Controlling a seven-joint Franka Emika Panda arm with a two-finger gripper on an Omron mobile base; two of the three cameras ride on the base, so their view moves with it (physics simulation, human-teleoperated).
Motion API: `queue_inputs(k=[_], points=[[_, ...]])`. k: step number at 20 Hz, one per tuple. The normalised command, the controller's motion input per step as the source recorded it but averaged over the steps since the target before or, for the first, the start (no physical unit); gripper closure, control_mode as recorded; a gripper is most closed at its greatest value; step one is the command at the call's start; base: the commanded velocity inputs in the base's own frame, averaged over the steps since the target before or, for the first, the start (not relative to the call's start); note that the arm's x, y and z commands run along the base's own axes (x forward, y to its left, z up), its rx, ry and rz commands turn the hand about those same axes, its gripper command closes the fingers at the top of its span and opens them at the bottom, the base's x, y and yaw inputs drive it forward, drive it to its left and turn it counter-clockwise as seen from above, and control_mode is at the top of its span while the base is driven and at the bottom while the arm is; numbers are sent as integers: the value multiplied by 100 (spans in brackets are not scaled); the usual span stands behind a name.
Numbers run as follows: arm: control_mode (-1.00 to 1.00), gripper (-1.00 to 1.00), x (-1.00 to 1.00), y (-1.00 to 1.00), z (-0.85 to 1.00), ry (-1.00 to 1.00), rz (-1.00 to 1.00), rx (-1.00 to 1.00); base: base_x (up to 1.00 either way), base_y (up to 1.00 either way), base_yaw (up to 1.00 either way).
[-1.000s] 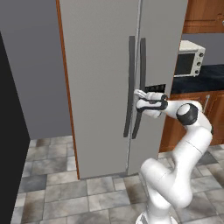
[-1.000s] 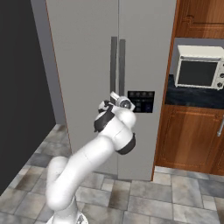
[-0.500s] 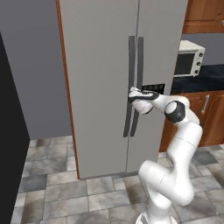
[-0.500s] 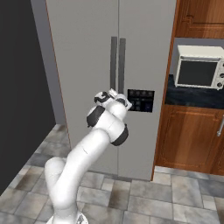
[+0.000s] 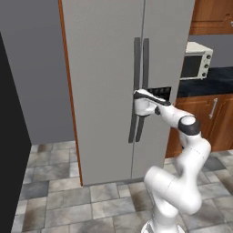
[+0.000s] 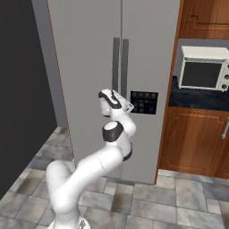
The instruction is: Pick up the frozen steak from the freezer, place it on any shelf in the fridge, and close the fridge and freezer doors when done.
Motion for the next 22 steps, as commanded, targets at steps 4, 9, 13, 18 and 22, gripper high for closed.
queue_inputs(k=[4, 9, 13, 18, 22], points=[[-100, -100, 58, 0, 0, 0, 0, 29, 0, 0, 0], [-100, -100, 89, 11, 0, 1, 0, 31, 0, 0, 0], [-100, -100, 100, 38, -3, 1, 0, 33, 0, 0, 0], [-100, -100, 100, 33, -31, 0, 12, 42, 0, 0, 0], [-100, -100, 95, 61, -29, 0, 17, 42, 0, 0, 0]])
